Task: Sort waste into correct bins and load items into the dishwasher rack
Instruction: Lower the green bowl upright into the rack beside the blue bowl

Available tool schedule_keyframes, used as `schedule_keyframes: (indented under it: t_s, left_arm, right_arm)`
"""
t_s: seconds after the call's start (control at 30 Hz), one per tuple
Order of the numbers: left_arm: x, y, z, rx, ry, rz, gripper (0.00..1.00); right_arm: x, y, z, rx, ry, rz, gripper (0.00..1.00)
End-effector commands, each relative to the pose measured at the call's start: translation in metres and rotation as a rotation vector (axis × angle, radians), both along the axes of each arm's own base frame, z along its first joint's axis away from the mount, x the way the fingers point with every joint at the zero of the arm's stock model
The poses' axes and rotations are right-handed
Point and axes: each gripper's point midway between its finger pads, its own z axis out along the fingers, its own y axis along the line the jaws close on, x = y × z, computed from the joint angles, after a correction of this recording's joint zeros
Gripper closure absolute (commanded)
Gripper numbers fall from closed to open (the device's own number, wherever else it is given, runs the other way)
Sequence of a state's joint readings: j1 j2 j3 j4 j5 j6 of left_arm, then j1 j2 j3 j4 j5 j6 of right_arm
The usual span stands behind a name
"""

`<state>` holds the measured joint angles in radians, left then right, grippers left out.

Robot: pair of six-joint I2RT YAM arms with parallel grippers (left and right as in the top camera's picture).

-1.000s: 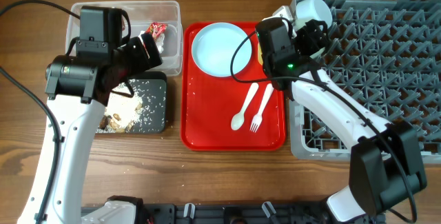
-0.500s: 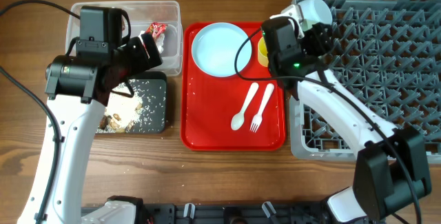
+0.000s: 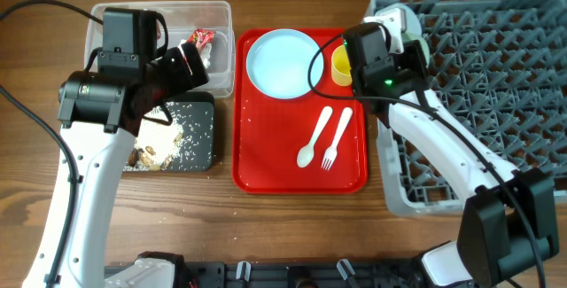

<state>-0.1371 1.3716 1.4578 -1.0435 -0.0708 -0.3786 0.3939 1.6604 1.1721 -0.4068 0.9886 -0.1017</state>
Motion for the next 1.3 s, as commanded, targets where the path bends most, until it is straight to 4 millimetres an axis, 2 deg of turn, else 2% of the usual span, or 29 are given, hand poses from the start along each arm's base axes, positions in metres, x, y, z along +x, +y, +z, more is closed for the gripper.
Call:
schedule_keyframes:
  t_s: [0.0, 0.3, 0.47, 0.6, 0.8, 1.27]
  left_arm:
    - [0.002, 0.003, 0.006, 0.012, -0.018, 0.001, 0.0]
    - [0.002, 0.003, 0.006, 0.012, -0.018, 0.001, 0.0]
    - [0.002, 0.003, 0.006, 0.012, -0.018, 0.001, 0.0]
    - [0.002, 0.003, 0.006, 0.012, -0.018, 0.001, 0.0]
    - [0.002, 0.003, 0.006, 0.012, -0.018, 0.001, 0.0]
    - [0.002, 0.003, 0.006, 0.012, -0.018, 0.001, 0.0]
  right_arm:
    - [0.0, -0.001, 0.014, -0.007, -0.074, -0.029, 0.96]
    - [0.0, -0.017, 0.099, -0.207, -0.184, -0.039, 0.96]
    - [-0.008, -0.031, 0.108, -0.359, -0.057, -0.051, 0.96]
    - [-0.02, -0.04, 0.103, -0.472, 0.085, -0.067, 0.96]
    - [-0.031, -0.044, 0.079, -0.524, 0.236, -0.041, 0.96]
    - [-0.011, -0.033, 0.003, -0.565, 0.445, 0.052, 0.96]
